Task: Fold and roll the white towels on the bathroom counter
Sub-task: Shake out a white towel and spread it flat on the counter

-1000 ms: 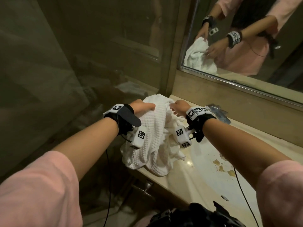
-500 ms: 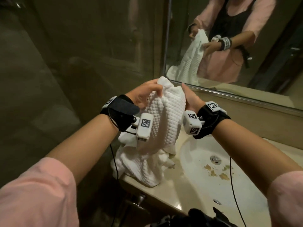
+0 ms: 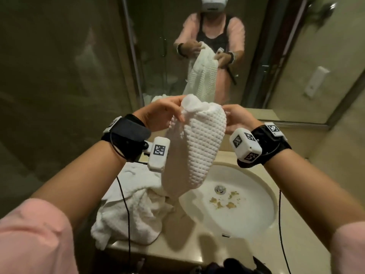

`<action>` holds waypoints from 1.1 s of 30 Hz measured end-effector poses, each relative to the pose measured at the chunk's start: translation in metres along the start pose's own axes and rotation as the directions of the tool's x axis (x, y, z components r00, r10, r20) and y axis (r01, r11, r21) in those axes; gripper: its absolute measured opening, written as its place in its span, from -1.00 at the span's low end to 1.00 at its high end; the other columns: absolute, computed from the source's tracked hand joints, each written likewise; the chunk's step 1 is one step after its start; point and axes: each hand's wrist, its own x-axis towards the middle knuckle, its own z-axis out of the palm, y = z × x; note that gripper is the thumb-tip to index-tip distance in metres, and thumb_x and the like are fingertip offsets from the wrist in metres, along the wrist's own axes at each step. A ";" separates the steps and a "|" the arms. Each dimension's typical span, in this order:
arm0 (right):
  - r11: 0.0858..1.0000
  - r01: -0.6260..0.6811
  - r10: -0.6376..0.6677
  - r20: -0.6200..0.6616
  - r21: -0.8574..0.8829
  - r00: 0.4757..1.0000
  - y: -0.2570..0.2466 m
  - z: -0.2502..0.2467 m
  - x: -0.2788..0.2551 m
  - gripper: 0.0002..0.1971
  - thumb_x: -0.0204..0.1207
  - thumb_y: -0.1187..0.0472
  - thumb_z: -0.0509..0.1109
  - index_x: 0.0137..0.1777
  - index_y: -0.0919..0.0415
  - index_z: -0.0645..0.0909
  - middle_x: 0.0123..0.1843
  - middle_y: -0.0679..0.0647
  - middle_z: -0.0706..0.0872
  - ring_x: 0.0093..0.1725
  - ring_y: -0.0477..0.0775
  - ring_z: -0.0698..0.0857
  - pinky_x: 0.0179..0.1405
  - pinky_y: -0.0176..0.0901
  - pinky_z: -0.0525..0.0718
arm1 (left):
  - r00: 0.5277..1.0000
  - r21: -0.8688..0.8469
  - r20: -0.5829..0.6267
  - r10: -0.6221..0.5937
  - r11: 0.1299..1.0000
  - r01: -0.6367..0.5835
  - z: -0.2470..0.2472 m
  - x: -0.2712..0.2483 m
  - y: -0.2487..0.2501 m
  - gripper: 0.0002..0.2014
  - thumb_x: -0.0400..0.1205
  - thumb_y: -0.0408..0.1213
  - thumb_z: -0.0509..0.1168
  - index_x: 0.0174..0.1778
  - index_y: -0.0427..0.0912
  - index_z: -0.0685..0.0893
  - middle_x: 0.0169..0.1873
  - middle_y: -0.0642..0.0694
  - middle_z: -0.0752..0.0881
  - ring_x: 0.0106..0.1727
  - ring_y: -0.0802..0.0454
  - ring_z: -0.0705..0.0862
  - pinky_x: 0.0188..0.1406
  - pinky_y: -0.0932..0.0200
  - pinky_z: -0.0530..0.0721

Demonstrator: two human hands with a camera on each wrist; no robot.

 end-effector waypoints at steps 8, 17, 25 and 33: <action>0.992 0.121 -0.121 -0.016 0.020 0.993 -0.032 -0.060 -0.070 -0.73 0.16 0.42 0.53 -0.10 0.36 0.67 -0.04 0.21 0.62 -0.02 0.12 0.61 0.42 -0.12 0.44 | 0.976 -0.017 0.215 0.031 0.999 -0.028 0.049 0.067 -0.017 -0.68 0.22 -0.50 0.23 -0.10 -0.39 0.52 -0.04 -0.20 0.64 0.03 -0.09 0.60 -0.06 0.27 0.64; 0.912 0.408 -0.402 -0.100 0.047 0.910 -0.065 -0.125 -0.173 -0.86 0.53 0.34 0.30 0.01 0.41 0.56 -0.07 0.28 0.65 -0.01 0.20 0.71 0.29 0.10 0.63 | 0.951 -0.036 0.109 -0.289 0.955 0.295 0.140 0.159 -0.039 -0.79 0.56 -0.30 0.18 -0.41 -0.09 0.50 -0.53 0.03 0.41 -0.47 0.11 0.34 -0.38 0.28 0.49; 0.878 0.478 -0.469 -0.204 -0.006 0.859 -0.070 -0.186 -0.227 -0.75 0.56 0.32 0.26 0.20 0.41 0.48 0.05 0.36 0.60 0.16 0.31 0.61 0.41 0.22 0.50 | 0.802 -0.181 0.415 -0.430 0.825 0.536 0.239 0.224 -0.078 -0.34 0.66 0.24 0.07 0.53 -0.16 0.43 0.47 -0.25 0.50 0.47 -0.26 0.49 0.49 -0.24 0.35; 0.871 0.491 -0.465 -0.322 -0.002 0.824 -0.055 -0.252 -0.260 -0.66 0.45 0.37 0.09 0.03 0.32 0.68 0.09 0.29 0.67 0.09 0.24 0.63 0.17 0.05 0.60 | 0.906 -0.471 0.225 -0.358 0.774 0.423 0.309 0.246 -0.079 -0.66 0.54 -0.30 0.31 0.24 -0.26 0.65 0.21 -0.25 0.72 0.27 -0.23 0.66 0.35 -0.20 0.53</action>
